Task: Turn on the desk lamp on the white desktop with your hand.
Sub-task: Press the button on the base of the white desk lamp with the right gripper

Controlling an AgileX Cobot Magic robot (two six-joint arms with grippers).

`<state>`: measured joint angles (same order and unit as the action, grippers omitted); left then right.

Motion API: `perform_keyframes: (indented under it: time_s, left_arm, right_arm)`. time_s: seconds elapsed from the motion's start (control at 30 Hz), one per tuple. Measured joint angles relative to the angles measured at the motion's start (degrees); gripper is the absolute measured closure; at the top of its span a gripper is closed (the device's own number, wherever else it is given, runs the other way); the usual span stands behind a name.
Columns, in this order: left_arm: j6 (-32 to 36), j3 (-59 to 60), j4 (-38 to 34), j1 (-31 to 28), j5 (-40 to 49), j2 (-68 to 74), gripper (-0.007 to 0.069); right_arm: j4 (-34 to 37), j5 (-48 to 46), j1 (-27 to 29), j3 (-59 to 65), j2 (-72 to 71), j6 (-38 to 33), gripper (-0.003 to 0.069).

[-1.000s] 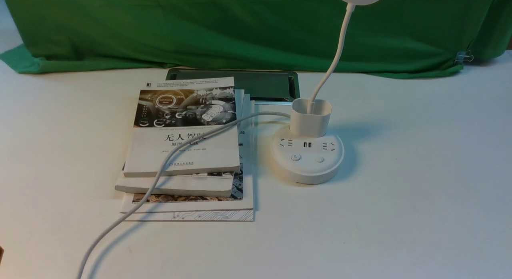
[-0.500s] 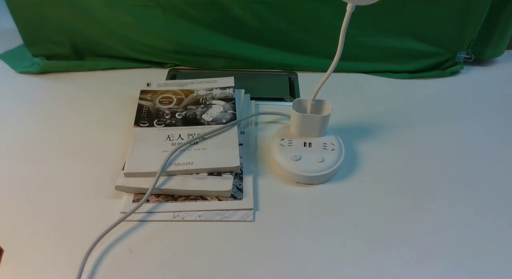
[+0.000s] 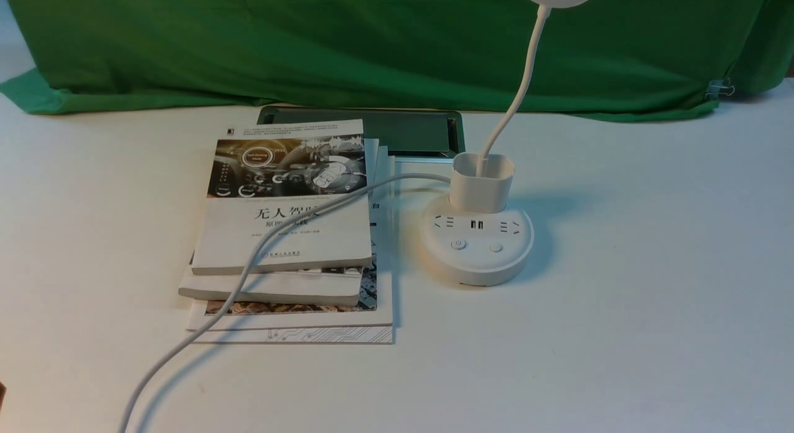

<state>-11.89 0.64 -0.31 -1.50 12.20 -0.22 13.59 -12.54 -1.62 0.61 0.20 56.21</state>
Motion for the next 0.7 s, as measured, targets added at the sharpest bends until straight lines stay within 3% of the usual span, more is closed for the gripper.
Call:
perform_keyframes:
  time_s: [0.1,0.3,0.4,0.53,0.7]
  left_arm:
    - [0.00,0.00,0.00,0.00,0.00,0.00,0.0603]
    - [0.00,0.00,0.00,0.00,0.00,0.00,0.0603]
    - [0.00,0.00,0.00,0.00,0.00,0.00,0.0603]
    - [0.00,0.00,0.31,0.00,0.00,0.00,0.0603]
    - [0.00,0.00,0.31,0.00,0.00,0.00,0.0603]
  right_arm:
    - [-2.27,-0.10,0.00,0.00,0.00,-1.29,0.0419]
    - [-2.50,4.61,-0.13,0.00,0.00,-16.76,0.0421]
    - [-2.50,5.74,-1.70,-2.41,0.17,-28.08,0.0451]
    - [-2.63,-1.64,-4.62,-15.25,6.92,-43.63,0.0592]
    - [-2.70,-17.21,-6.98,-35.17,24.09,-62.37,0.0631]
